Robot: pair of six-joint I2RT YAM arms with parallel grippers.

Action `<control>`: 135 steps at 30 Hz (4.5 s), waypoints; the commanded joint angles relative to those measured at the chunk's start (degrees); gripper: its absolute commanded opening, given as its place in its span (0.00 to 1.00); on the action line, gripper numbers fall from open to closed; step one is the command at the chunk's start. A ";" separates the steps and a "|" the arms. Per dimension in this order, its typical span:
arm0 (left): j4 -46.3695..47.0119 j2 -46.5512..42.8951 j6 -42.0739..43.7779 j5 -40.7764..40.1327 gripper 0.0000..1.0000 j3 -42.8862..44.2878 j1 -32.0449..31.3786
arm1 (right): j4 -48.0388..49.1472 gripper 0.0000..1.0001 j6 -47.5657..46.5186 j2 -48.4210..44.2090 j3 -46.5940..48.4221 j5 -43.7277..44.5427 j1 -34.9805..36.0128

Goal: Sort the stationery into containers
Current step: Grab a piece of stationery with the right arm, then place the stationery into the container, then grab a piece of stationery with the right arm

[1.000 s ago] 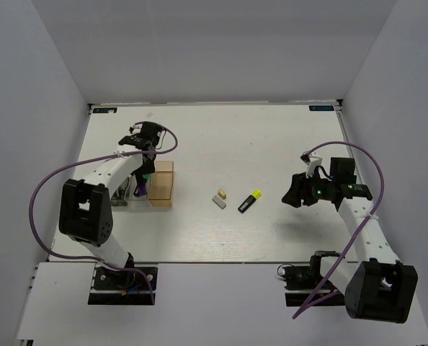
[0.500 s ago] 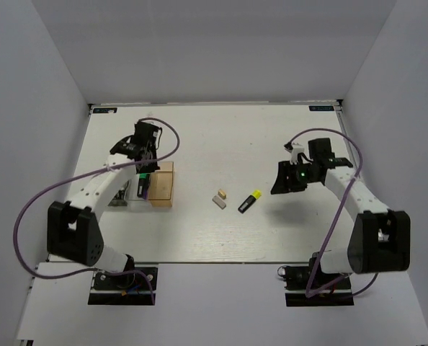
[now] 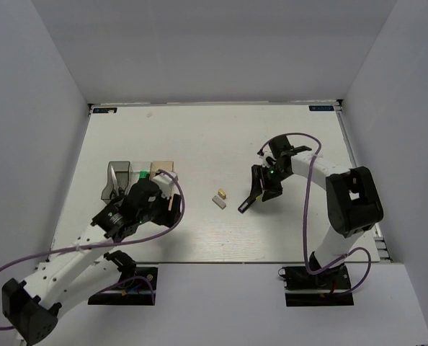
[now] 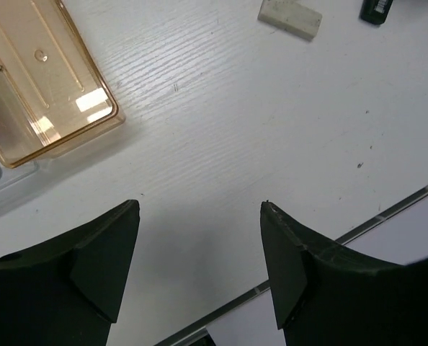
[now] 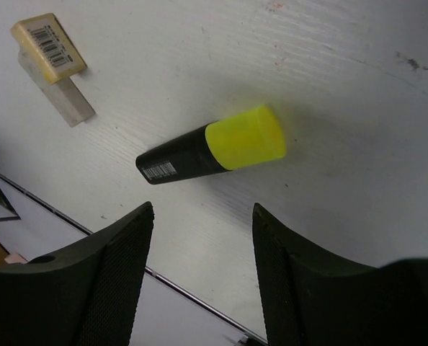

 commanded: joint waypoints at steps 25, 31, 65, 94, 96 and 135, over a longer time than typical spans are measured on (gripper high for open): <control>-2.76 -15.19 1.04 -4.21 0.80 -4.08 -0.41 | -7.20 0.57 16.55 16.12 12.90 32.53 12.95; -2.67 -17.12 0.95 -5.09 0.80 -4.25 -0.32 | -7.82 0.48 17.52 17.88 12.29 38.60 14.00; 2.77 -34.43 2.45 -12.73 0.80 -8.82 -0.32 | 0.16 0.00 -8.46 17.80 47.44 6.08 26.82; 2.87 -45.69 2.80 -23.64 0.77 -10.84 -0.23 | 43.41 0.00 8.73 47.24 70.20 -3.24 33.87; 2.87 -45.69 2.89 -23.64 0.77 -10.76 -0.23 | 44.11 0.00 8.56 47.68 70.30 -1.56 33.87; 0.50 3.15 -8.87 -3.42 0.22 6.02 -1.46 | -11.41 0.26 -32.93 7.00 35.95 16.80 24.30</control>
